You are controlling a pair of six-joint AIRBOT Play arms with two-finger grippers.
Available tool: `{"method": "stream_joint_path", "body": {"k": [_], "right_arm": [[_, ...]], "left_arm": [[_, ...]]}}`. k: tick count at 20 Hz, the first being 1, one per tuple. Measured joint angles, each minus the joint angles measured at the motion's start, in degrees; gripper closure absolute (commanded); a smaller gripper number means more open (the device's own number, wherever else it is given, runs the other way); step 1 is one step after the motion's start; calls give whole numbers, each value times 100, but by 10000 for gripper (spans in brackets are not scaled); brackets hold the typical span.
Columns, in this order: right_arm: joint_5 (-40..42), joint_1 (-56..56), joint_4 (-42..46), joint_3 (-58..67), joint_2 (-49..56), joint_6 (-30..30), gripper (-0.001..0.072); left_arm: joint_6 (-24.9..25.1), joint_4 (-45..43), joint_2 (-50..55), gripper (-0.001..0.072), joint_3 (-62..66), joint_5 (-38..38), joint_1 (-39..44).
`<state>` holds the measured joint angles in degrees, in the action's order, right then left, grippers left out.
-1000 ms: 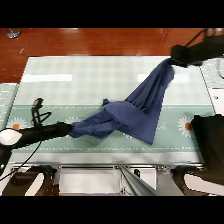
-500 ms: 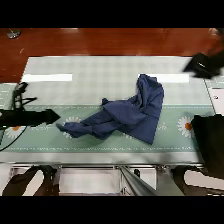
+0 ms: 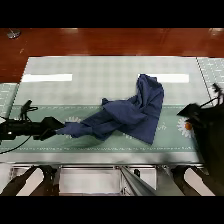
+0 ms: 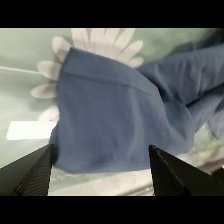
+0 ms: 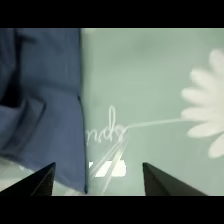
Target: Fold the shirts.
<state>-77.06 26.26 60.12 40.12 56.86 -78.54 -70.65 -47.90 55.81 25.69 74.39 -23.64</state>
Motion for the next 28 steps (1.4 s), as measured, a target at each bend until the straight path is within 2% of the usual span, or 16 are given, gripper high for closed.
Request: {"method": "stream_joint_path", "body": {"k": [1,2,3,4,5,8,12,19,24,25,27,28], "right_arm": [[2,-83,-26,-258,-79,50,91],[4,-173,-31,-455,-129,70,92],[50,-293,-59,-625,-168,83,92],[31,-422,-79,-756,-195,90,91],[28,-573,-92,-866,-212,83,92],[33,-1067,-114,-1038,-245,-37,91],[70,-1681,-111,-1115,-149,-245,92],[531,-2461,-439,-1130,474,-402,92],[981,-2911,-1067,-1128,1036,-393,96],[1126,-2990,-1261,-1128,1113,-352,140],[1419,-3117,-1449,-1128,1226,-247,474],[1537,-3154,-1458,-1119,1263,-199,697]], "left_arm": [[42,98,151,9,-24,0,98],[74,175,306,108,-48,-63,216],[125,258,439,393,-59,-120,328],[214,378,577,626,-72,-160,455],[345,505,697,680,-76,-219,579],[809,925,920,679,-87,-251,892],[1154,1217,1014,680,-92,-289,1080],[1331,1349,1047,680,-92,-308,1145],[1353,1364,1047,679,-92,-332,1147],[1357,1366,1047,680,-94,-334,1150],[1366,1366,1047,680,-92,-352,1150],[1366,1368,1047,680,-92,-372,1150]]}}
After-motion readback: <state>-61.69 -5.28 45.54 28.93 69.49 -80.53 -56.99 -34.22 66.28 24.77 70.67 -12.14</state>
